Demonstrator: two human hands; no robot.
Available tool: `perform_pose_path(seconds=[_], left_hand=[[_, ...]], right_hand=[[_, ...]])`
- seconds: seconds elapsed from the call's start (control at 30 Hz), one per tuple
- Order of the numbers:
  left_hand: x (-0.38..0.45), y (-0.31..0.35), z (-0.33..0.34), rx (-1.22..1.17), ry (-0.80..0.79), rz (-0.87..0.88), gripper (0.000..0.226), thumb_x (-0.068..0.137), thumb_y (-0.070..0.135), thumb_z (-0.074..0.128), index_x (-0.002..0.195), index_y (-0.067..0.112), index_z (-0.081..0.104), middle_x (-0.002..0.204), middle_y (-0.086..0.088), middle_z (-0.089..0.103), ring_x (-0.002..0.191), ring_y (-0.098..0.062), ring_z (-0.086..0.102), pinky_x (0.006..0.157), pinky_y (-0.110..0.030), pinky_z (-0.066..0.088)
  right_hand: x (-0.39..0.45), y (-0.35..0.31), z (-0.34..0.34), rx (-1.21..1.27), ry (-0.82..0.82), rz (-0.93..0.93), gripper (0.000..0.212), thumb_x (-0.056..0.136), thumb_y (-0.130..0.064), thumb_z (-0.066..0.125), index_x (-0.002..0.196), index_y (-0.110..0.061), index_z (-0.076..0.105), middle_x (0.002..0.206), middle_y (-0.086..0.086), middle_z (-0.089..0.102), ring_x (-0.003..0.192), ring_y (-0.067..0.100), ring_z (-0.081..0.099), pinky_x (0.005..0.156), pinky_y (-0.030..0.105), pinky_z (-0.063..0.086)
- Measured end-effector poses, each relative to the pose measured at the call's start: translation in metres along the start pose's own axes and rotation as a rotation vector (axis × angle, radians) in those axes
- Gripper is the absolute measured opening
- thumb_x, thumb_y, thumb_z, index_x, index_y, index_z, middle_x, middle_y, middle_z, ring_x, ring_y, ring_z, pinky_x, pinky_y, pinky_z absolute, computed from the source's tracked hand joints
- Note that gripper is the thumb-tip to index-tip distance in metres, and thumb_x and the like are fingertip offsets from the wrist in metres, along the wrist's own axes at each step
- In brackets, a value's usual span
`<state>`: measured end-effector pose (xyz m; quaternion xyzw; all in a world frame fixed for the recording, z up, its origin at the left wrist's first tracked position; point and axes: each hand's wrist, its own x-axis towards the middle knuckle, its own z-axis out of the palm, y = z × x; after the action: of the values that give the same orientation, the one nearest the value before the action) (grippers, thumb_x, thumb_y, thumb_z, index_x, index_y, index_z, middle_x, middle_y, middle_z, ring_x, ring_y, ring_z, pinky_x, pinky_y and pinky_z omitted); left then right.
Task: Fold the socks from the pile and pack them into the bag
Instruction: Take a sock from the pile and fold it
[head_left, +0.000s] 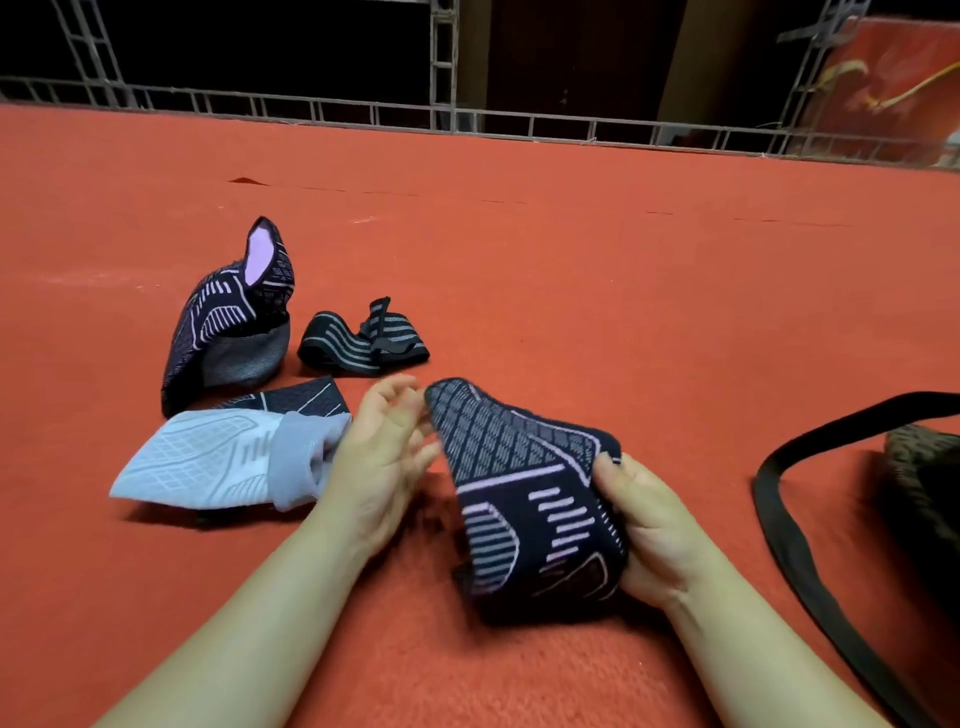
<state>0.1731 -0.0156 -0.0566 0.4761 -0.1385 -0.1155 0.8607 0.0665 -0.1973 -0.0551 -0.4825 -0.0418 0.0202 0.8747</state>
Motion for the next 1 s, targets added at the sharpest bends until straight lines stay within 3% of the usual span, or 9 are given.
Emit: perform_pose_path(seconds=[0.13,0.23,0.33,0.43,0.57,0.67,0.77,0.93,1.0], left_hand=[[-0.012,-0.009,0.009,0.147,-0.16,-0.389,0.075,0.073,0.076,0.039,0.105,0.011,0.059,0.106,-0.014,0.065,0.095,-0.026,0.06,0.084,-0.038,0.044],[-0.019,-0.012,0.013,0.192,-0.312,-0.291,0.074,0.067,0.073,0.058,0.103,0.01,0.069,0.103,-0.012,0.07,0.096,-0.022,0.064,0.083,-0.032,0.049],[-0.02,-0.014,0.015,0.287,-0.26,-0.141,0.034,0.078,0.033,0.069,0.097,0.005,0.064,0.094,-0.012,0.071,0.084,-0.021,0.063,0.078,-0.035,0.046],[-0.018,-0.016,0.011,0.317,-0.227,-0.135,0.018,0.077,0.02,0.068,0.092,0.012,0.062,0.082,-0.006,0.069,0.076,-0.023,0.056,0.066,-0.03,0.037],[-0.016,-0.02,0.005,0.297,-0.293,-0.195,0.027,0.068,0.025,0.071,0.095,0.021,0.066,0.092,-0.009,0.07,0.086,-0.03,0.055,0.076,-0.034,0.035],[-0.016,-0.024,0.003,0.384,-0.261,-0.123,0.027,0.069,0.021,0.067,0.096,0.017,0.066,0.096,-0.002,0.07,0.088,-0.018,0.064,0.078,-0.03,0.05],[-0.003,-0.021,0.003,0.773,-0.124,0.119,0.02,0.059,0.04,0.068,0.079,0.043,0.068,0.113,0.019,0.057,0.113,-0.011,0.054,0.101,-0.032,0.038],[0.032,0.02,0.028,0.962,-0.096,0.443,0.011,0.063,0.042,0.066,0.072,0.043,0.06,0.122,0.035,0.041,0.128,-0.006,0.036,0.103,-0.011,0.019],[0.039,0.033,0.031,1.006,-0.142,0.523,0.016,0.064,0.053,0.06,0.074,0.042,0.064,0.122,0.036,0.042,0.13,-0.005,0.032,0.108,-0.019,0.018]], right_hand=[[0.002,-0.008,0.006,0.1,0.174,-0.123,0.043,0.068,-0.032,0.071,0.105,-0.009,0.07,0.105,0.016,0.071,0.09,0.026,0.07,0.071,0.035,0.058],[0.007,-0.004,0.003,-0.03,0.31,-0.1,0.039,0.081,-0.027,0.054,0.113,-0.007,0.061,0.108,0.017,0.07,0.093,0.027,0.068,0.08,0.038,0.058],[0.01,0.0,0.002,-0.224,0.372,-0.084,0.037,0.081,-0.028,0.066,0.108,-0.004,0.06,0.105,0.021,0.069,0.089,0.028,0.066,0.081,0.041,0.053],[0.01,-0.002,-0.002,-0.262,0.491,-0.137,0.029,0.072,-0.022,0.07,0.095,-0.012,0.054,0.075,0.009,0.065,0.058,0.014,0.059,0.054,0.026,0.046],[0.008,-0.005,-0.007,-0.211,0.541,-0.218,0.022,0.086,-0.003,0.061,0.097,-0.017,0.047,0.06,-0.001,0.062,0.04,0.004,0.051,0.034,0.015,0.035],[0.005,-0.006,-0.002,-0.283,0.352,-0.117,0.034,0.069,0.0,0.073,0.096,-0.014,0.058,0.071,0.003,0.068,0.055,0.012,0.062,0.044,0.02,0.048],[0.013,-0.013,-0.002,-0.479,0.329,-0.039,0.048,0.06,-0.004,0.075,0.104,-0.02,0.062,0.085,0.005,0.068,0.067,0.013,0.064,0.051,0.023,0.049],[0.058,-0.061,0.003,-0.726,0.316,-0.328,0.06,0.075,0.014,0.067,0.121,-0.02,0.048,0.092,0.003,0.06,0.075,0.0,0.059,0.072,0.016,0.049],[0.069,-0.069,0.002,-0.801,0.299,-0.398,0.061,0.072,0.005,0.073,0.117,-0.029,0.049,0.1,-0.001,0.06,0.086,0.001,0.059,0.082,0.019,0.048]])
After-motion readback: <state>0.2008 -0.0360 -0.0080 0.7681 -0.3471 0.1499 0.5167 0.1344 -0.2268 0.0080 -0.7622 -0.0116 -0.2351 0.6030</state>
